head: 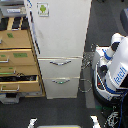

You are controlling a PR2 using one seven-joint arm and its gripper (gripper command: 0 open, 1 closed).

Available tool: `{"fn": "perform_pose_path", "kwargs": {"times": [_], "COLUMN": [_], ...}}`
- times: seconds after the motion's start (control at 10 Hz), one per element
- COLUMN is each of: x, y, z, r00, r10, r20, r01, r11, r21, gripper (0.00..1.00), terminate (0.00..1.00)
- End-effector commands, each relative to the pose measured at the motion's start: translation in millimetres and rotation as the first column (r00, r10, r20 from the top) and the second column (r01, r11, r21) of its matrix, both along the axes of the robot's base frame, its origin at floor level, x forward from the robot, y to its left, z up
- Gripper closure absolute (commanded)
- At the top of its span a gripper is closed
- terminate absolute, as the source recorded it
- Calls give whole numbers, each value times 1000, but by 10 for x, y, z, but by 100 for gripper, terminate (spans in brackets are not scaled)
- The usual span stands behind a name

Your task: Opening the fridge

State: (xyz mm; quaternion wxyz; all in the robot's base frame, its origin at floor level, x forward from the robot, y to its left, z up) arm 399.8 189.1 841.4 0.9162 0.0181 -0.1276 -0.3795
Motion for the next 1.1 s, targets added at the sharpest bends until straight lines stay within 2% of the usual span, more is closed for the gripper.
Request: {"fn": "perform_pose_path", "kwargs": {"times": [0.1,0.2,0.5,0.9,1.1], "x": [80,249,560,1295,1637], "y": [0,-63,-197,-479,-579], "z": [3,35,96,313,453], "r00": [999,996,993,997,998], "r10": [-1,-31,-30,-23,-10], "r20": [-48,-84,-110,-75,-56], "r01": [0,28,24,18,8], "r11": [1000,999,998,998,999], "r21": [-24,-38,-58,-68,-32], "gripper": [0,0,0,0,0], "terminate": [0,0,0,0,0]}}
